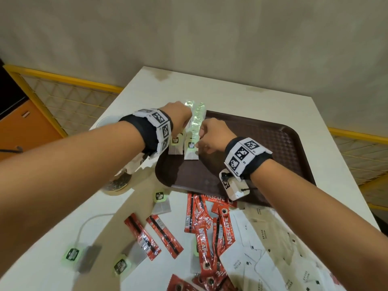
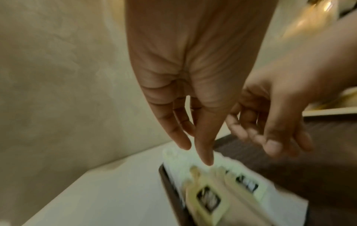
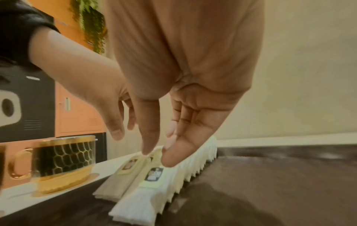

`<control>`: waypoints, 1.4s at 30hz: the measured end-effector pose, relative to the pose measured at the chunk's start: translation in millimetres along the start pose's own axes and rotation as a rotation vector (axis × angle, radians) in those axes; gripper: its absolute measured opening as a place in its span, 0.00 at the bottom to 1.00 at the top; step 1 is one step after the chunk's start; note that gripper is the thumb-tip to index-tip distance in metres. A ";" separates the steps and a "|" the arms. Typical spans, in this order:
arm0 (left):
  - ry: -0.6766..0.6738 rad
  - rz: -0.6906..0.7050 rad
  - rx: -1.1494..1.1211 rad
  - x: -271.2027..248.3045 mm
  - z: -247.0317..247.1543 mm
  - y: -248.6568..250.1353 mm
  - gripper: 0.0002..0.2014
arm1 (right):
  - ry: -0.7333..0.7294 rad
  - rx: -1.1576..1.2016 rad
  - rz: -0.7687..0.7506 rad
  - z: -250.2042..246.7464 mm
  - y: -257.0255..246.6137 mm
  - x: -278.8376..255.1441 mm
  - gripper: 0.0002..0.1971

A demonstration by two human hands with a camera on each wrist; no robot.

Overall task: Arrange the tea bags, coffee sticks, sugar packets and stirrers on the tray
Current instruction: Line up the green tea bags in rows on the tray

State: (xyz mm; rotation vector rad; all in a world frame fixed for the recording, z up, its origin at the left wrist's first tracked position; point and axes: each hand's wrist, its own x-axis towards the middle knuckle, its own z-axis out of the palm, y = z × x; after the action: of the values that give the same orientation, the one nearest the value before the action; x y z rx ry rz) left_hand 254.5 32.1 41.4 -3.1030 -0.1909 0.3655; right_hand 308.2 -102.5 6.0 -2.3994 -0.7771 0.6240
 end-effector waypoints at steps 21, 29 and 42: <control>-0.233 -0.081 -0.300 -228.9 101.4 -4.2 0.10 | -0.283 -0.784 -0.521 105.7 -57.4 -88.3 0.16; -0.204 -0.126 -0.328 -247.9 123.6 8.4 0.10 | -0.260 -0.691 -0.476 112.3 -51.9 -96.8 0.13; -0.151 -0.056 -0.396 -242.9 118.7 9.2 0.04 | -0.348 -0.661 -0.334 109.2 -52.2 -102.8 0.15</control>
State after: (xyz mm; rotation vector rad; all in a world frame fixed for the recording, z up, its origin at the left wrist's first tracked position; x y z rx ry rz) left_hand -6.5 -7.1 -18.2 -3.4448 -0.3963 0.6337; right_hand 151.3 -94.3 -17.4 -2.6515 -1.7158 0.7358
